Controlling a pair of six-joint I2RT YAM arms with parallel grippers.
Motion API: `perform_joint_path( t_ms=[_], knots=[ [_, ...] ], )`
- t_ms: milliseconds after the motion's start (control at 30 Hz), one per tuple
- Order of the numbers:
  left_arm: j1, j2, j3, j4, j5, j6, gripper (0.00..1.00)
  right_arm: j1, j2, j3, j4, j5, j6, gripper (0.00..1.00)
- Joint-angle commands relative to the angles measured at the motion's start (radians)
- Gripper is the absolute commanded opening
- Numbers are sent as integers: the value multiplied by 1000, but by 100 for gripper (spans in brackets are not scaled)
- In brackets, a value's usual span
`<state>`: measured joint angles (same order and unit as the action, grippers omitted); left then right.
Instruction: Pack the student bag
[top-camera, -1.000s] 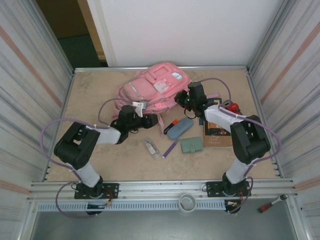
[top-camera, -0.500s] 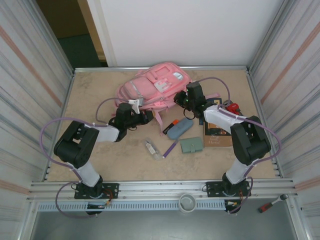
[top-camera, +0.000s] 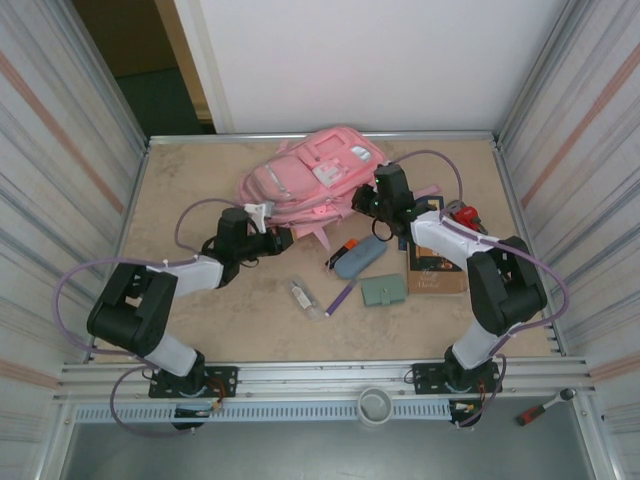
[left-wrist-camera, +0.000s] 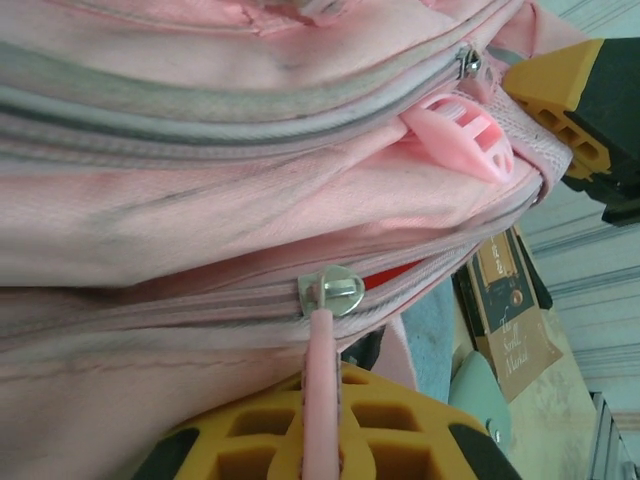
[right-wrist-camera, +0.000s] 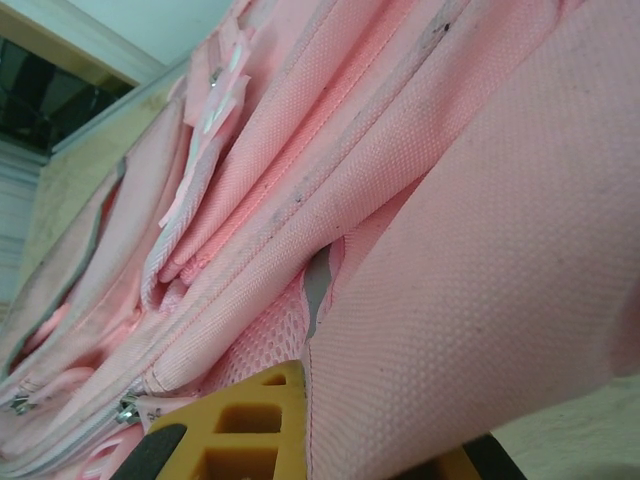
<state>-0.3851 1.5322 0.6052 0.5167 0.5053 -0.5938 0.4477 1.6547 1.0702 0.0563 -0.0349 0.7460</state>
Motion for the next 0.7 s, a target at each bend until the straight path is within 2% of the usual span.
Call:
perform_joint_path(
  t_ms=[0,100,167,233,333,367,467,533,600,667],
  knots=[
    [23,-67,-6,-144,-56,107,0,-73,15,90,-38,-18,-107,0],
    [28,-144,-13,-298,-153,209,0,-122,81,176,-130,-68,-140,0],
    [35,-176,-26,-345,-188,239,0,-141,145,240,-190,-79,-154,0],
    [36,-188,-37,-329,-155,245,0,-147,213,302,-230,-107,-171,1],
    [21,-158,-26,-274,-53,241,0,-147,292,386,-284,-136,-208,10],
    [14,-149,-16,-273,-40,245,0,-148,312,412,-306,-138,-226,14],
    [5,-131,-11,-222,4,224,0,-141,324,477,-391,-112,-317,34],
    [4,-126,-9,-199,24,201,0,-122,281,476,-416,-42,-390,49],
    [4,-123,-4,-187,38,190,0,-91,226,454,-415,15,-468,57],
    [4,-115,8,-184,52,183,0,-48,168,418,-391,5,-566,65]
  ],
)
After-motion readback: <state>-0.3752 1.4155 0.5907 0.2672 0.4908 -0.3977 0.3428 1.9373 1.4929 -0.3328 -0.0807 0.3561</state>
